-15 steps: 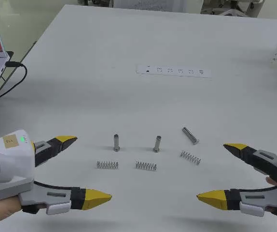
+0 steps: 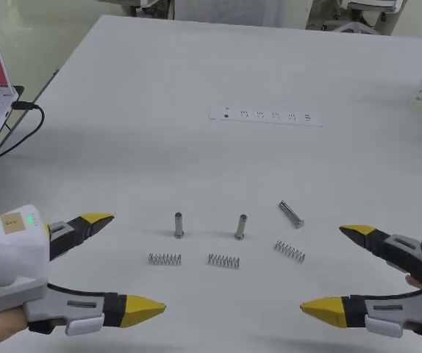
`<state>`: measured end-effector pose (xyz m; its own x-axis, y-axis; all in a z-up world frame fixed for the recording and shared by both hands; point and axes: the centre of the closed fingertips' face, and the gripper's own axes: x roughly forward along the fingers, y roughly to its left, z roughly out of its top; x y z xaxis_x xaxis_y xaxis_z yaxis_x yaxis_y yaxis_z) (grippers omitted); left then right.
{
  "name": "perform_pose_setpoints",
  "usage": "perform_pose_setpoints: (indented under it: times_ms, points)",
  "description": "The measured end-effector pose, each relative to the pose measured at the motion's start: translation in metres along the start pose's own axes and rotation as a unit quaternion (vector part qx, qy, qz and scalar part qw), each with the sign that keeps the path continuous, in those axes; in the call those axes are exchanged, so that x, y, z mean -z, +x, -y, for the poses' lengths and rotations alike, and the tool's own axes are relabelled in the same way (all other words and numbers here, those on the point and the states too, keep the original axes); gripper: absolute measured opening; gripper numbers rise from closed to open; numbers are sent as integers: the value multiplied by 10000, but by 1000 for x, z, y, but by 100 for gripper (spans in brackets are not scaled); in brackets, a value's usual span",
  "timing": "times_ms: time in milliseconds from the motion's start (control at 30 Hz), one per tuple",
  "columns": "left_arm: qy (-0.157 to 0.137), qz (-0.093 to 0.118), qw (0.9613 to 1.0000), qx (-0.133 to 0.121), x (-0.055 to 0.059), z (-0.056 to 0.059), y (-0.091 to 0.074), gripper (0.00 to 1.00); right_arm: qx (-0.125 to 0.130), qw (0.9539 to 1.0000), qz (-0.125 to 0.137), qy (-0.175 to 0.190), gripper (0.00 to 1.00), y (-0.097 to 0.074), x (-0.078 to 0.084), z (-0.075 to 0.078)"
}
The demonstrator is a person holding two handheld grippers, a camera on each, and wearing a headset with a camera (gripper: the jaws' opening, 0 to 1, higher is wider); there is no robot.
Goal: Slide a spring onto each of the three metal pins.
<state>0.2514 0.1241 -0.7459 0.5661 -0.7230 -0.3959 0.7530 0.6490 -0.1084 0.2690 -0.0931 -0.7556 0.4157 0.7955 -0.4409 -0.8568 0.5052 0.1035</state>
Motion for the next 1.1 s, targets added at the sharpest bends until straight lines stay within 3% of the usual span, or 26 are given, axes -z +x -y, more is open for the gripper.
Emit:
perform_pose_setpoints:
  times_ms: [1100]
  points:
    - [10,-20,10000,49,1,3,1,97,6,10000,-70,2,93,-1,7,4]
